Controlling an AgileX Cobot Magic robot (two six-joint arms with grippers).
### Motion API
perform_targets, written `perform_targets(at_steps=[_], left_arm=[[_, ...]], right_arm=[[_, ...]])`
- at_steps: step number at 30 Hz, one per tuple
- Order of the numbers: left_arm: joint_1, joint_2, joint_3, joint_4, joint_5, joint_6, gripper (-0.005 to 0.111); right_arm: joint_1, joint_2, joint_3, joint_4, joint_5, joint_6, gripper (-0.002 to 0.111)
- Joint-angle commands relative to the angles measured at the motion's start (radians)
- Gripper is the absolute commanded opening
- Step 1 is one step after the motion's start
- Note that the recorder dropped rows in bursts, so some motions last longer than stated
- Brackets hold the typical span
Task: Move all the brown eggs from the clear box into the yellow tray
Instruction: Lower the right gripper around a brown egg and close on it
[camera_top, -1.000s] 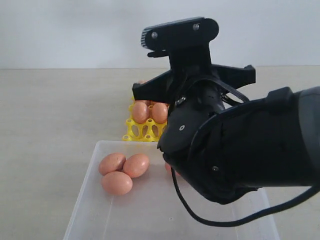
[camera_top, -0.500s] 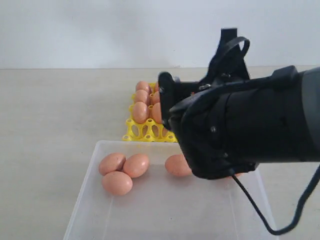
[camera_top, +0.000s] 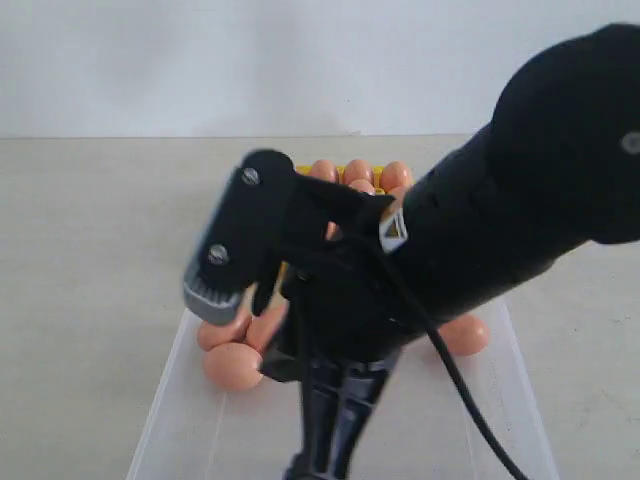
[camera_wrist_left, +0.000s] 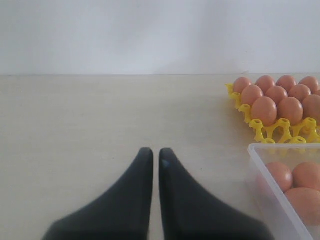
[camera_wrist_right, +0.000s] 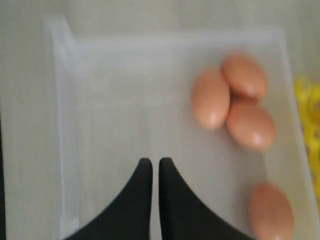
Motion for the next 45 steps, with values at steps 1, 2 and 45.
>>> perform_targets(at_steps=[1,2,45], left_arm=[[-0.009,-0.002,0.004,-0.001,-0.001,0.003,0.004],[-0.009,-0.002,0.004,-0.001,-0.001,0.003,0.004],[-0.009,-0.002,0.004,-0.001,-0.001,0.003,0.004]], right_arm=[[-0.017,0.080,-0.002,0.432,-0.130,-0.488,0.000],[-0.047,0.145,-0.002,0.477,-0.135,-0.533,0.000],[-0.024,0.549,-0.176,0.066,-0.368,-0.226,0.051]])
